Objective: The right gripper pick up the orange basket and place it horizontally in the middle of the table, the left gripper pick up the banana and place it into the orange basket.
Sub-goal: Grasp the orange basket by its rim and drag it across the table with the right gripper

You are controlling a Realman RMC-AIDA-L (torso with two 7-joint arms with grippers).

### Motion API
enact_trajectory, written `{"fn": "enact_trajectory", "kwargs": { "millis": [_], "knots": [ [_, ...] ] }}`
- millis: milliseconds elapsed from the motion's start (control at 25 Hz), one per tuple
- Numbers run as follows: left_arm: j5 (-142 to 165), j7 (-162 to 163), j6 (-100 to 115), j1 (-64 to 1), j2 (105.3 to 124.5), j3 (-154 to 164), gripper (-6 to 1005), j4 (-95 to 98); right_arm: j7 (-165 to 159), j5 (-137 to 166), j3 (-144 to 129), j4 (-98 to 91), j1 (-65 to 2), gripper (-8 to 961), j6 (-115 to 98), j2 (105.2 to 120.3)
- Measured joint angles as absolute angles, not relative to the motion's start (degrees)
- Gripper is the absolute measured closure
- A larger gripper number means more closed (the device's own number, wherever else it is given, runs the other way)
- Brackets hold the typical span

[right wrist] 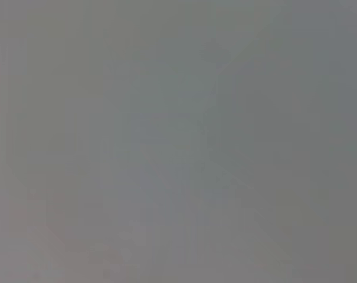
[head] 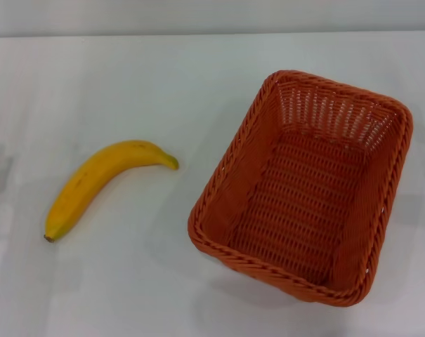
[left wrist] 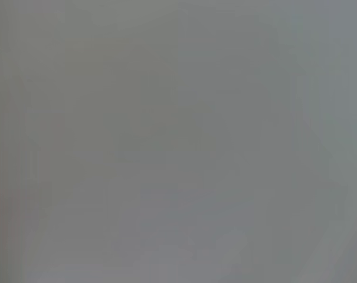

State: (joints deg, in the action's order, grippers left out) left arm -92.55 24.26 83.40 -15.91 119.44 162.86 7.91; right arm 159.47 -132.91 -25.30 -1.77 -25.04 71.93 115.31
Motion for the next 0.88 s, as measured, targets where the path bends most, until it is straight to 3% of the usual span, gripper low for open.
{"fn": "enact_trajectory", "kwargs": {
  "millis": [600, 880],
  "knots": [
    [-92.55, 24.26, 83.40, -15.22, 119.51, 162.86, 106, 7.91, 158.04, -132.66, -25.86, -2.83, -25.67, 89, 72.53, 115.46],
    [-92.54, 24.26, 84.84, -15.46, 119.46, 162.86, 106, 7.91, 135.79, -130.30, -35.81, -14.35, -24.81, 93, 71.19, 114.85]
  ]
}}
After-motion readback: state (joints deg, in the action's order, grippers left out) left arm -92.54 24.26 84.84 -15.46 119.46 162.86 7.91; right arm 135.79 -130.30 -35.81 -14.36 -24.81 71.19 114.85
